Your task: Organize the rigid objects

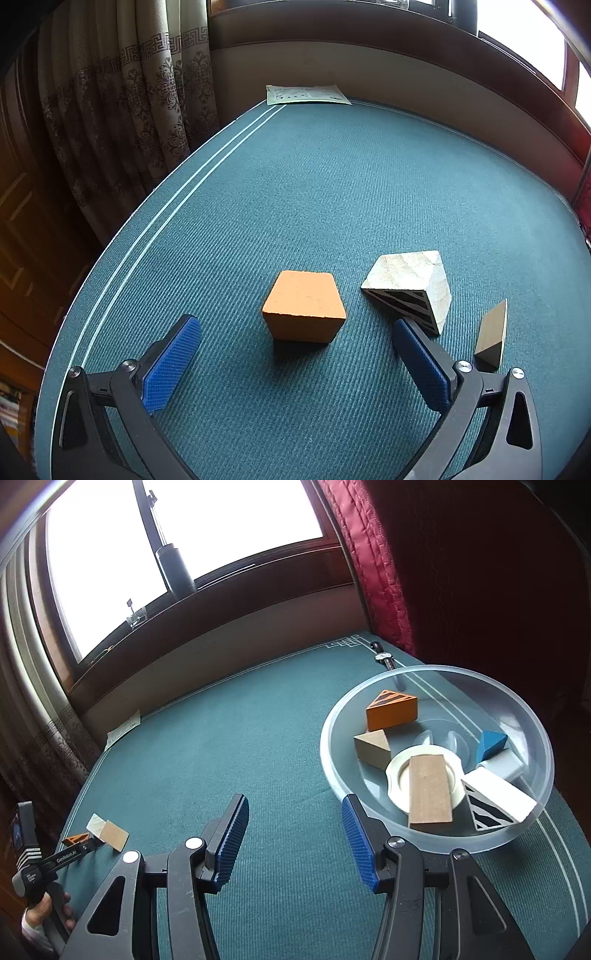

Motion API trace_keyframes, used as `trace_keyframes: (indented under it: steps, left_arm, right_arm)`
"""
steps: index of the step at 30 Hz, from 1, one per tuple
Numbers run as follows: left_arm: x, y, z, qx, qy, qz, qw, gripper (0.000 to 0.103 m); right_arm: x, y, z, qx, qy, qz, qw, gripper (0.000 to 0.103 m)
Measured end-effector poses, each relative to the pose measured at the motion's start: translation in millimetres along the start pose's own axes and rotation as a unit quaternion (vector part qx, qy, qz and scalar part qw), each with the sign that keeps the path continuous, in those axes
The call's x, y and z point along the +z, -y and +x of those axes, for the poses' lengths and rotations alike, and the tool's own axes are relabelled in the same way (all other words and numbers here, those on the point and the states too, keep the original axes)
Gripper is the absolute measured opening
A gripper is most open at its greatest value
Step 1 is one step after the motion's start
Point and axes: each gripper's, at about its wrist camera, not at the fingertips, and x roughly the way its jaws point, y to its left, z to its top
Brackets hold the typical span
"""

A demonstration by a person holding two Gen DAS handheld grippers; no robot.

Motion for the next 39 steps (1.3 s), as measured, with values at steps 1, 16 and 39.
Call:
trace_keyframes:
  steps: [1,16,39]
  left_arm:
    - [0,1,0,-0.001,0.001,0.0,1.0,0.103]
    - [4,-1,-11,-0.036,0.029,-0.004,0.9989,0.031]
    - [0,69,-77,-0.155,0.069,0.081,0.9822,0.031]
  right_arm:
    - [-2,-4,1,0.005,-0.004,-0.004,1.0,0.056]
    - [-25,-67,15,0.064,-0.048,-0.083,0.993,0.056]
    - [-36,-74,20,0.086,-0.068,-0.087,0.99,0.056]
